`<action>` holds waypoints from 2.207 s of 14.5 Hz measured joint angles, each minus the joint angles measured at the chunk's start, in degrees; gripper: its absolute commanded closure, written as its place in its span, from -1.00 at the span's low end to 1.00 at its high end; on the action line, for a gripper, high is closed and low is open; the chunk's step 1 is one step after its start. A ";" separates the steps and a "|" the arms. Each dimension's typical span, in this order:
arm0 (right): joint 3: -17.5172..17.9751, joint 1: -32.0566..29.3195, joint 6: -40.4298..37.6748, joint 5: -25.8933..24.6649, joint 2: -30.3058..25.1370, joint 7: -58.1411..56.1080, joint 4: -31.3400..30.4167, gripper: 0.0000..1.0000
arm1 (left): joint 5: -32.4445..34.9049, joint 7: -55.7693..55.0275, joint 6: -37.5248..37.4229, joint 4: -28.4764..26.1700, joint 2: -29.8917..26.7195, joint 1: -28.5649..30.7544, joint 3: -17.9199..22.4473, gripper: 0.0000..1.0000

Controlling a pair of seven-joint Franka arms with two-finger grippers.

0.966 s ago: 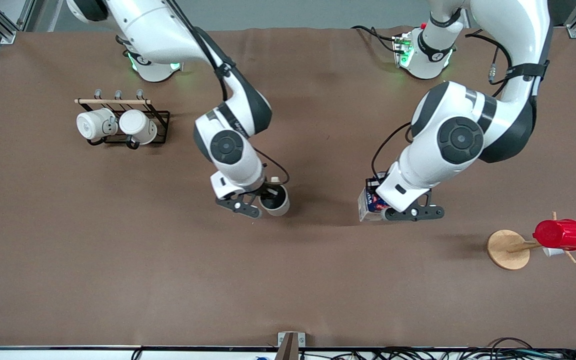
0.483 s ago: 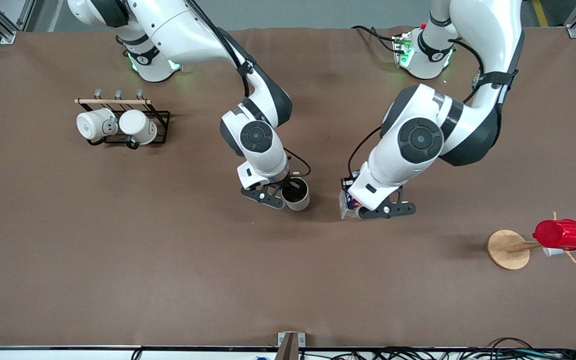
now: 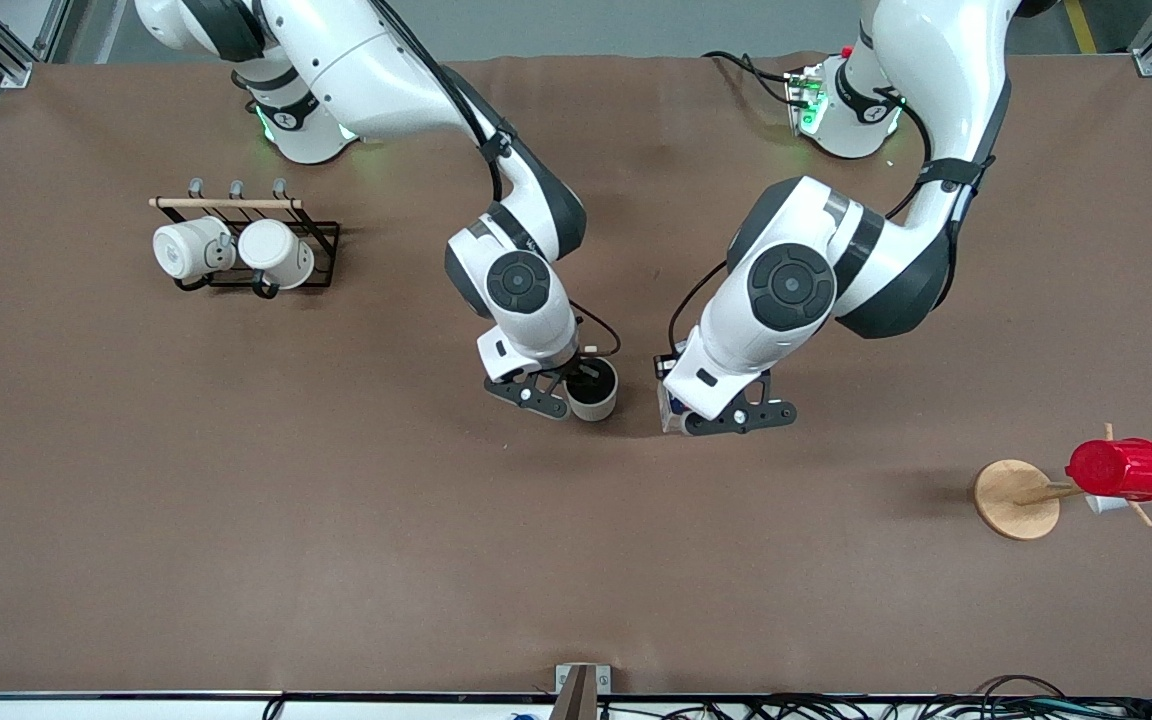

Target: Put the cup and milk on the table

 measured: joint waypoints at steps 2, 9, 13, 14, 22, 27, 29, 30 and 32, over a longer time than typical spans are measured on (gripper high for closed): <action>-0.15 0.01 0.00 0.00 0.07 0.00 0.09 -1.00 | 0.00 -0.88 0.73 0.00 0.28 -0.43 -0.01 0.28; -5.16 -4.84 -17.23 -2.00 -9.39 -5.88 3.38 -1.00 | -0.01 -3.54 4.13 0.06 2.44 -3.41 -0.02 0.28; -8.31 -13.70 -27.61 -2.99 -20.68 -19.19 3.26 -1.00 | -0.01 -3.58 4.84 0.11 3.67 -4.20 -0.02 0.27; -8.44 -16.01 -28.87 -3.79 -22.59 -21.64 3.14 -1.00 | -0.01 -3.58 4.89 0.12 3.88 -4.27 -0.02 0.27; -8.64 -29.87 -39.42 -8.07 -33.06 -41.22 2.86 -1.00 | -0.01 -3.58 5.33 0.18 4.26 -4.63 -0.03 0.17; -8.62 -36.01 -43.69 -8.08 -37.34 -52.20 1.42 -1.00 | -0.01 -3.59 5.54 0.17 5.21 -5.13 -0.03 -0.47; -8.62 -37.09 -43.68 -8.08 -38.93 -54.01 -0.47 -1.00 | -0.01 -4.52 5.60 0.18 5.34 -5.13 -0.02 -1.00; -8.59 -37.17 -43.68 -8.08 -39.63 -54.22 -1.24 -1.00 | -0.01 -5.07 5.64 0.20 5.34 -5.13 -0.02 -1.00; -7.45 -37.93 -43.71 -8.08 -40.42 -54.26 -1.83 -1.00 | -0.01 -5.54 5.88 0.67 5.32 -5.09 0.00 -1.00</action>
